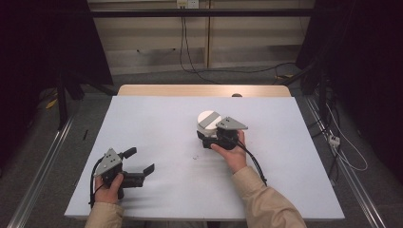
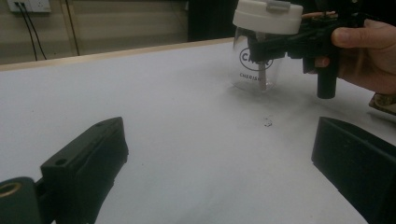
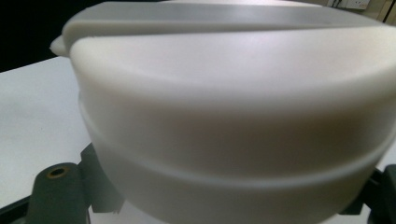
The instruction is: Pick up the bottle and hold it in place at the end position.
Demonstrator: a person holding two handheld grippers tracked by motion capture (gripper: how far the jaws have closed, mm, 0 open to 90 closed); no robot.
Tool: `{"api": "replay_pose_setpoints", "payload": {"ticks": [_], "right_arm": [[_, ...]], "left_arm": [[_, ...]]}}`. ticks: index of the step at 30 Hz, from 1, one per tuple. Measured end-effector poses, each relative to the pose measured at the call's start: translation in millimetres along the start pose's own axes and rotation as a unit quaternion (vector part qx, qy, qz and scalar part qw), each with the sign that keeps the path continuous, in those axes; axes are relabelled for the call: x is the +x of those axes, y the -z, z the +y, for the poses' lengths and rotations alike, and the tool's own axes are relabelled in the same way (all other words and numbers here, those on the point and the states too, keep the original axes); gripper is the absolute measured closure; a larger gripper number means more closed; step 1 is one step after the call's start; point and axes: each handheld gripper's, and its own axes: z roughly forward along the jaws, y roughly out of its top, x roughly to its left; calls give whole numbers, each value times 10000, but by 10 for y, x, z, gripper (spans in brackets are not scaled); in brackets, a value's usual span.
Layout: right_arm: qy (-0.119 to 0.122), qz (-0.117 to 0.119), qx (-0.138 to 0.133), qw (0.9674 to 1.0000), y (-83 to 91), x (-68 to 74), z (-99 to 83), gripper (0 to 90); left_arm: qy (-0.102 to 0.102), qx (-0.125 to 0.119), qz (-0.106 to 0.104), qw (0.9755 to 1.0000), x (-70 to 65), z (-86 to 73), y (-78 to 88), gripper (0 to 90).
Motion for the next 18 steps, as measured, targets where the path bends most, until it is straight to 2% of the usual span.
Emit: {"api": "replay_pose_setpoints", "payload": {"ticks": [4,18], "right_arm": [[59,-7,6,10000,-30,15,6,187],[20,31,56,10000,-101,5,-31,187]], "left_arm": [[-2,20,27,10000,9,-4,11,32],[22,16,12,10000,11,-14,12,32]]}}
